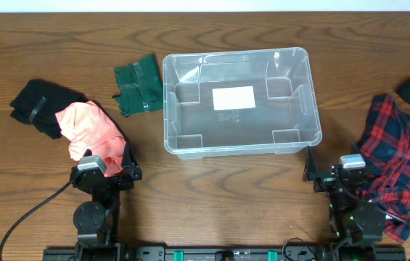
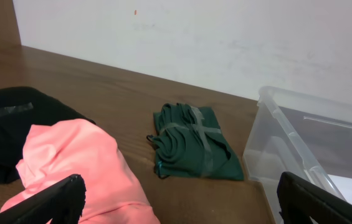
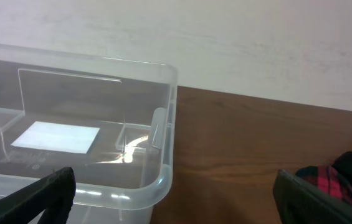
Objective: Pack container
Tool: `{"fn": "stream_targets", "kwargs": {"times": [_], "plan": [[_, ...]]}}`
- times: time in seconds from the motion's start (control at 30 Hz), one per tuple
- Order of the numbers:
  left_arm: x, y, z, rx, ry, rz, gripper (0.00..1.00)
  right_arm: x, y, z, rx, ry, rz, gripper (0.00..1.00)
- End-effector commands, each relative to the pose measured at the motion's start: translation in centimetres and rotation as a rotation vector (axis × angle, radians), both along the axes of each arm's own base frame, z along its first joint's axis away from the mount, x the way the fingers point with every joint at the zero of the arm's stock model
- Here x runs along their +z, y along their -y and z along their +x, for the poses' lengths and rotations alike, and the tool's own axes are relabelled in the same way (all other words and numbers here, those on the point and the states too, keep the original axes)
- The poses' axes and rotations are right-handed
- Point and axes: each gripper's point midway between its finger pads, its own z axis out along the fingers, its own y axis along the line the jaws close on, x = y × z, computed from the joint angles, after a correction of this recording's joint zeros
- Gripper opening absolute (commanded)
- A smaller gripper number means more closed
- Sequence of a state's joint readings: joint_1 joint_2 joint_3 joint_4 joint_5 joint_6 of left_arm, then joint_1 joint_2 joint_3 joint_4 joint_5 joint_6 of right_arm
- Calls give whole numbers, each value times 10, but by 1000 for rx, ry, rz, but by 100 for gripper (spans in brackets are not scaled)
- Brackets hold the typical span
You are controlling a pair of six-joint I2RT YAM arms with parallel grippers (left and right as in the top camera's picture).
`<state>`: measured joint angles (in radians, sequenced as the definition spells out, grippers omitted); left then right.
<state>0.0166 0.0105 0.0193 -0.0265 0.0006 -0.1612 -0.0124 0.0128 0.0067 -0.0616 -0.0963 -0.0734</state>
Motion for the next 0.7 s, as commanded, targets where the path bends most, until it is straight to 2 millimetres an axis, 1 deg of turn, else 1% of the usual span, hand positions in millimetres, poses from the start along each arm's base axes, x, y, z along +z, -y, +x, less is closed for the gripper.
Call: {"fn": "stream_targets", "kwargs": {"times": [0.0, 0.3, 0.4, 0.53, 0.6, 0.67], "plan": [[-18, -1, -1, 8, -59, -11, 98, 0, -2, 0, 8, 1, -13, 99], [-18, -1, -1, 8, -59, -11, 98, 0, -2, 0, 9, 1, -3, 99], [-18, -1, -1, 8, -59, -12, 98, 0, -2, 0, 3, -5, 57, 99], [-18, -1, -1, 10, -55, -44, 98, 1, -2, 0, 2, -4, 73, 99], [-12, 10, -2, -46, -62, -70, 98, 6, 1, -1, -20, -1, 114, 99], [-5, 18, -6, -91, -83, -103, 98, 13, 10, -2, -75, -1, 145, 99]]}}
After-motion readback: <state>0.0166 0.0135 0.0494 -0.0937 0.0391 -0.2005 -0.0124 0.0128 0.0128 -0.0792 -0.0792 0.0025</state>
